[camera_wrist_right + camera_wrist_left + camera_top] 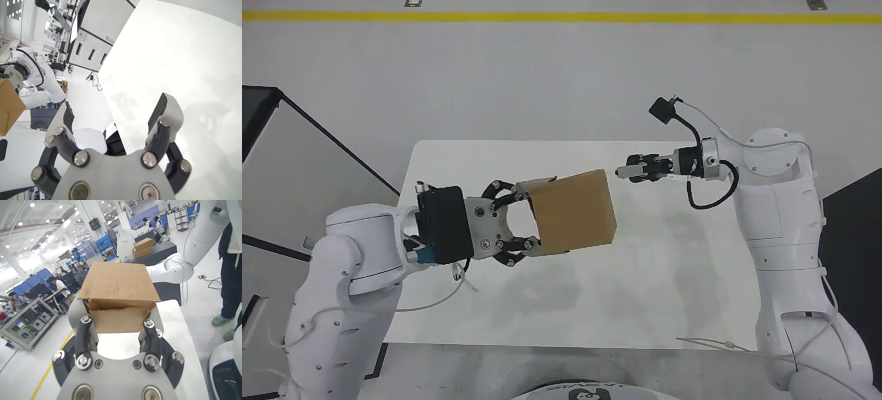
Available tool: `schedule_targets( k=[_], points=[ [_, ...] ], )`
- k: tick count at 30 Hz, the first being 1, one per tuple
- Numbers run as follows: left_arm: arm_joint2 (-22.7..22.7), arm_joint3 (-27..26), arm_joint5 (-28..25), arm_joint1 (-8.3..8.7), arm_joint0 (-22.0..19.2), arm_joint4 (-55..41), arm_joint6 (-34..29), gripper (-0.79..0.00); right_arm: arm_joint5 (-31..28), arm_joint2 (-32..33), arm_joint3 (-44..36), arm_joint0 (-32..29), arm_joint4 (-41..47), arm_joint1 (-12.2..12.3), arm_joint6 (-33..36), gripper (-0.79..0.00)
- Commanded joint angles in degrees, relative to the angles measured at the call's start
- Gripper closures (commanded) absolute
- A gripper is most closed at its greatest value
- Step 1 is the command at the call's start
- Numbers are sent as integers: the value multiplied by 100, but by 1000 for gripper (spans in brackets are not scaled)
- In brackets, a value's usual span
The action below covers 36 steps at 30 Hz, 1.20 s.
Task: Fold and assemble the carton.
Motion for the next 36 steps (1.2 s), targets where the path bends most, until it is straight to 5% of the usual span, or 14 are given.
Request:
schedule_targets(
  k=[1, 4, 17, 27, 36],
  points=[
    [15, -21, 0, 60, -292, -121, 2, 0, 0, 0, 0, 0, 0, 0, 0, -785],
    [-2, -42, 0, 140, -568, -169, -10, 0, 0, 0, 0, 0, 0, 0, 0, -785],
    [-18, -183, 198, 135, -553, -118, 33, 0, 0, 0, 0, 0, 0, 0, 0, -785],
    [81, -752, 75, 145, -1019, 1932, 510, 0, 0, 0, 0, 0, 0, 0, 0, -785],
    [104, -752, 272, 140, -1159, 2251, 735, 0, 0, 0, 0, 0, 0, 0, 0, -785]
  ],
)
